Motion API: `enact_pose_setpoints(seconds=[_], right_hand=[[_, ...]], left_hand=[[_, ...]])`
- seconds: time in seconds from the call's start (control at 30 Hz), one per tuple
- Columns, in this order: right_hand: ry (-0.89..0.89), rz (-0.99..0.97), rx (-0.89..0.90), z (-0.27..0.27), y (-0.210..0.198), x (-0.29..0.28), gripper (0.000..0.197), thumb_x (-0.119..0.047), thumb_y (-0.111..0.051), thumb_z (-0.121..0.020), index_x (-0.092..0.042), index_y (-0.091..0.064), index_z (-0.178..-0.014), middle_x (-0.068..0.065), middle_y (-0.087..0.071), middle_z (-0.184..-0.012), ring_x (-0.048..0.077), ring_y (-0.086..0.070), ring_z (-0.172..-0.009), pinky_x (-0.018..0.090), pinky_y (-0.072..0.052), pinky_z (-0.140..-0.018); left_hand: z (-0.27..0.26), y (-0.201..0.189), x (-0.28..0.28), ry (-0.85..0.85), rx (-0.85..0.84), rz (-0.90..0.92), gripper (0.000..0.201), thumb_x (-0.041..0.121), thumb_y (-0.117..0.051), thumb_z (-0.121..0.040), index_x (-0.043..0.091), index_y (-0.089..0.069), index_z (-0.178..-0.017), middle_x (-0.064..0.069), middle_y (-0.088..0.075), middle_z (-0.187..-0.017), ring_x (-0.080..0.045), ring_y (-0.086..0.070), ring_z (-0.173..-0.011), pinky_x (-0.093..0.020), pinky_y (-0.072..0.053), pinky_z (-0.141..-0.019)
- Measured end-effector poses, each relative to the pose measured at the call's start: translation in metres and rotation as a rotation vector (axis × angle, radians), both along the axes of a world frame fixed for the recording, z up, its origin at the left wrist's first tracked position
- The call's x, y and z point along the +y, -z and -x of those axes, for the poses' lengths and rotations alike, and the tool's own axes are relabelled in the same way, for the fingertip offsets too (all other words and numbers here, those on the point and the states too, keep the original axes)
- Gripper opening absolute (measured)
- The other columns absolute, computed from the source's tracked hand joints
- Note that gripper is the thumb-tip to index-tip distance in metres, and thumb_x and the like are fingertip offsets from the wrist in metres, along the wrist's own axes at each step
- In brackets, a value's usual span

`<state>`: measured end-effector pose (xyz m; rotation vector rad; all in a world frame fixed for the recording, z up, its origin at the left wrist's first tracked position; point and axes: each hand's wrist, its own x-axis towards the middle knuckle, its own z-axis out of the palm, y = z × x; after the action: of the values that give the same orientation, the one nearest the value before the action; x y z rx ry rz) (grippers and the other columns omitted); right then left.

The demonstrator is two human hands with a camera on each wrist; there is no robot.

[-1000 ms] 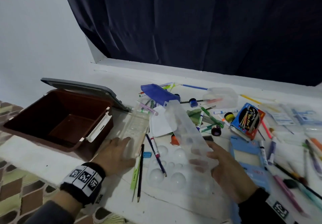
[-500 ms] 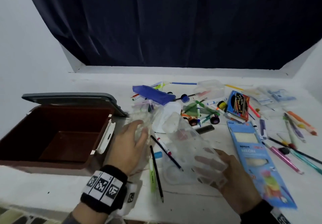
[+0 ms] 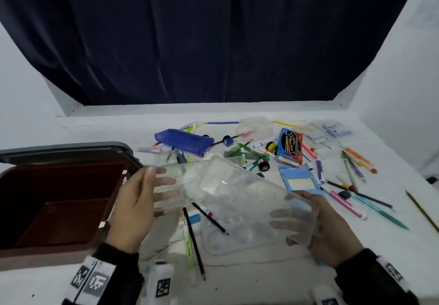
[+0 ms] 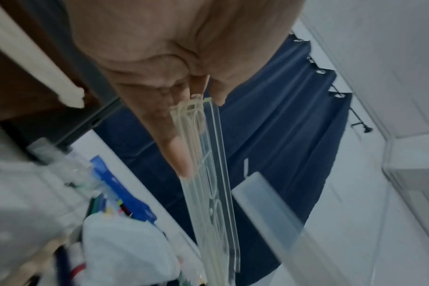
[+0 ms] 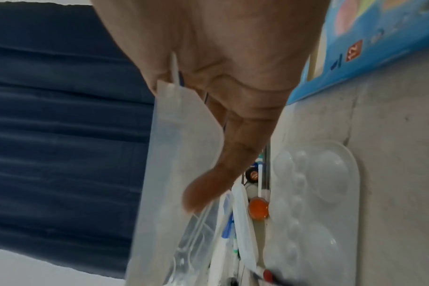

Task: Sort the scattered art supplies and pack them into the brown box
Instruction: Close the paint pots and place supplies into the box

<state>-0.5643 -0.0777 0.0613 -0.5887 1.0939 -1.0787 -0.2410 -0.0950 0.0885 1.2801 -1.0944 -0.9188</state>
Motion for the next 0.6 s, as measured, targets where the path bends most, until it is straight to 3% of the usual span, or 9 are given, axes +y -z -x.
enact_pose_setpoints(seconds=[0.13, 0.3, 0.4, 0.47, 0.53, 0.6], right_hand=[[-0.147, -0.057, 0.128, 0.014, -0.009, -0.012, 0.057, -0.056, -0.048, -0.092, -0.004, -0.063, -0.110, 0.032, -0.066, -0.096, 0.042, -0.069, -0.074, 0.043, -0.055, -0.053], [-0.229, -0.112, 0.375, 0.008, -0.004, -0.022, 0.069, -0.067, -0.056, -0.084, 0.001, -0.063, -0.093, 0.023, -0.061, -0.072, 0.040, -0.068, -0.060, 0.049, -0.056, -0.060], [-0.222, -0.068, 0.559, 0.002, 0.003, -0.021, 0.076, -0.072, -0.049, -0.081, 0.002, -0.062, -0.091, 0.017, -0.059, -0.072, 0.036, -0.071, -0.066, 0.040, -0.055, -0.055], [-0.259, -0.008, 0.718, -0.001, 0.007, -0.018, 0.077, -0.076, -0.041, -0.081, -0.003, -0.064, -0.091, 0.012, -0.059, -0.073, 0.027, -0.069, -0.064, 0.038, -0.056, -0.057], [-0.337, 0.087, 0.904, -0.003, 0.013, -0.013, 0.067, -0.072, -0.036, -0.088, -0.011, -0.063, -0.089, 0.006, -0.059, -0.080, 0.023, -0.067, -0.066, 0.029, -0.051, -0.055], [-0.413, 0.247, 1.118, -0.001, 0.020, -0.011, 0.053, -0.064, -0.036, -0.093, -0.016, -0.058, -0.085, -0.002, -0.055, -0.077, 0.027, -0.064, -0.077, 0.027, -0.041, -0.058]], left_hand=[[-0.001, 0.013, 0.011, 0.063, 0.067, -0.154, 0.037, 0.035, -0.040, -0.104, 0.007, -0.065, -0.106, -0.017, -0.075, -0.088, -0.026, -0.072, -0.062, -0.025, -0.046, -0.038], [0.011, 0.045, 0.029, 0.190, 0.091, -0.383, 0.042, 0.044, -0.048, -0.099, 0.011, -0.073, -0.103, -0.022, -0.067, -0.087, -0.026, -0.063, -0.063, -0.028, -0.047, -0.048], [0.022, 0.056, 0.042, 0.240, 0.184, -0.501, 0.039, 0.039, -0.044, -0.103, 0.013, -0.073, -0.105, -0.011, -0.070, -0.083, -0.020, -0.066, -0.063, -0.031, -0.053, -0.050], [0.028, 0.059, 0.047, 0.256, 0.245, -0.551, 0.034, 0.029, -0.043, -0.106, 0.014, -0.074, -0.107, -0.013, -0.073, -0.093, -0.024, -0.071, -0.070, -0.035, -0.057, -0.053], [0.032, 0.063, 0.051, 0.262, 0.286, -0.584, 0.031, 0.027, -0.044, -0.105, 0.014, -0.071, -0.114, -0.020, -0.073, -0.104, -0.036, -0.072, -0.082, -0.037, -0.058, -0.055], [0.034, 0.065, 0.054, 0.254, 0.334, -0.616, 0.032, 0.030, -0.045, -0.105, 0.011, -0.068, -0.119, -0.023, -0.072, -0.109, -0.046, -0.069, -0.092, -0.038, -0.060, -0.054]])
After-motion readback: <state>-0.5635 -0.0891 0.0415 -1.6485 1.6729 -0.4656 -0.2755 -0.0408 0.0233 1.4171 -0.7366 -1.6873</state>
